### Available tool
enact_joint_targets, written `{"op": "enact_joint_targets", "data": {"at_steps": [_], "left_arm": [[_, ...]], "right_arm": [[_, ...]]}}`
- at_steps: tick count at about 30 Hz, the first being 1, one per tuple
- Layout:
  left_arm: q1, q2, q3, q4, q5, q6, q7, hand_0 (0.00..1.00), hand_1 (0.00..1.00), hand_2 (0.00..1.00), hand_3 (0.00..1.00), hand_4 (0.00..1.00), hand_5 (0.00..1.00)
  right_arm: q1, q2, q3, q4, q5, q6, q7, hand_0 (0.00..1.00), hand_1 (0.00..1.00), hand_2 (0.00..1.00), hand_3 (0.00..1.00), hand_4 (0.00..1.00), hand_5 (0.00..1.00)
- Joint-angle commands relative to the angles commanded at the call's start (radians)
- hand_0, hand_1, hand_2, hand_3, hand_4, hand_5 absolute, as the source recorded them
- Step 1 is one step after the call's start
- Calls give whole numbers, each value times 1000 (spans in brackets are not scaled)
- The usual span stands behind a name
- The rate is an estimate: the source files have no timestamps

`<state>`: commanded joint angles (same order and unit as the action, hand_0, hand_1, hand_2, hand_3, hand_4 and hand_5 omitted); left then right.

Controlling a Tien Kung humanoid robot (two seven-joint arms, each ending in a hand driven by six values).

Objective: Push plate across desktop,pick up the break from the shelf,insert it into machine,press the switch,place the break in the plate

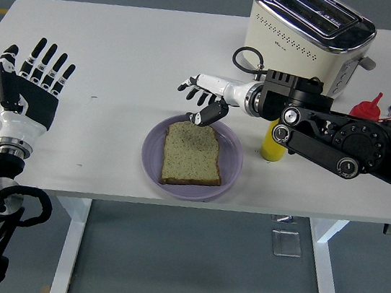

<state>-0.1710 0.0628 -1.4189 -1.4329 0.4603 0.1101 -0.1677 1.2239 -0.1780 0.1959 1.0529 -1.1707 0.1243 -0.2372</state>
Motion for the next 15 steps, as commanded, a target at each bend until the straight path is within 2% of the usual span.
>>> {"op": "enact_joint_targets", "data": {"at_steps": [5,7,12,13,15], "left_arm": [[0,1,0,0,0,0,0,852,863,876,780,538,998],[2,1,-1,-1,1,0,0,849,859,874,778,533,998],[6,3,1,0,1,0,1,849,859,874,778,533,998],[7,3,2,0,1,0,1,847,858,872,777,528,998],[9,4,3,0,1,0,1,847,858,872,777,528,998]], "right_arm": [[-2,-3,39,10,-12,-5,-4,747,783,926,929,634,260],[-1,-9,80,27,-33,-6,-11,740,779,895,919,633,268],[16,-29,186,83,-85,-3,-23,740,779,895,919,633,268],[20,-34,210,92,-93,-2,-24,702,734,811,840,637,293],[24,-42,253,108,-107,-4,-24,702,734,811,840,637,293]]}}
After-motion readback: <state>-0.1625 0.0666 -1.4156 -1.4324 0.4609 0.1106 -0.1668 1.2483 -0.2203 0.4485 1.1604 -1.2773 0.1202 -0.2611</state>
